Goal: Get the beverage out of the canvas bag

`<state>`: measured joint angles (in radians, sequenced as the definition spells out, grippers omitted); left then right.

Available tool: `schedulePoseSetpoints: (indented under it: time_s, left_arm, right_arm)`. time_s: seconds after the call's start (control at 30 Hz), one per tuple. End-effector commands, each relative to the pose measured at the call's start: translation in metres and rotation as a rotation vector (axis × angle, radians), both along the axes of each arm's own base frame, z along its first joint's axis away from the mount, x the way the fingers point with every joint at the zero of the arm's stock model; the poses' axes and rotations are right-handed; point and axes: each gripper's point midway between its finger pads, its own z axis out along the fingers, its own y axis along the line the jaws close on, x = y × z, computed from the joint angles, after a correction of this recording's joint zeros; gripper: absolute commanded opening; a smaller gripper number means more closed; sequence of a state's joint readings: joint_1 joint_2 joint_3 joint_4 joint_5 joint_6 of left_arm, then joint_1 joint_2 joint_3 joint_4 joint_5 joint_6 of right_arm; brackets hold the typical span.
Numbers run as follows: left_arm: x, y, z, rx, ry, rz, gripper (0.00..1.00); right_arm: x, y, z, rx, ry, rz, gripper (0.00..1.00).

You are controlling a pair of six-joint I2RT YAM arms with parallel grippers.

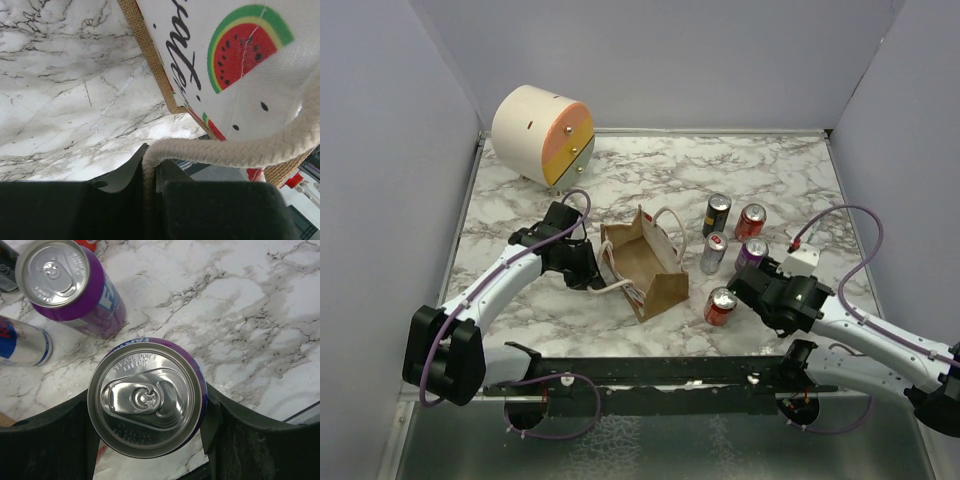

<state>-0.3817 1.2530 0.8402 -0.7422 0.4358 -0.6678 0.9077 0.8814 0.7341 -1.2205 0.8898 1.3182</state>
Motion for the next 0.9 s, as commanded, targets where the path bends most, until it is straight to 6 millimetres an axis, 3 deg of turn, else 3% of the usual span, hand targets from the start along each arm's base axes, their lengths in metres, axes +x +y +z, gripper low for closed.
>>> schedulePoseSetpoints:
  time_s: [0.0, 0.2, 0.37, 0.57, 0.63, 0.87]
  left_arm:
    - [0.004, -0.005, 0.01, -0.02, -0.018, -0.032, 0.0]
    - [0.001, -0.003, 0.009, 0.002, -0.013, -0.046, 0.0]
    - [0.001, -0.005, 0.01, 0.007, -0.016, -0.059, 0.0]
    - [0.003, -0.007, 0.012, 0.008, -0.028, -0.069, 0.0]
    - [0.002, -0.007, 0.013, 0.008, -0.028, -0.071, 0.0]
    - [0.001, -0.005, 0.014, 0.011, -0.032, -0.072, 0.0]
  right_arm:
    - [0.029, -0.002, 0.006, 0.058, -0.255, -0.114, 0.02]
    - [0.028, -0.017, -0.004, 0.09, -0.341, -0.224, 0.02]
    - [0.039, -0.003, -0.011, 0.087, -0.343, -0.172, 0.02]
    - [0.023, -0.014, -0.047, 0.107, -0.278, -0.314, 0.02]
    - [0.022, -0.015, -0.05, 0.09, -0.262, -0.331, 0.03]
    - [0.025, -0.007, -0.054, 0.032, -0.208, -0.323, 0.3]
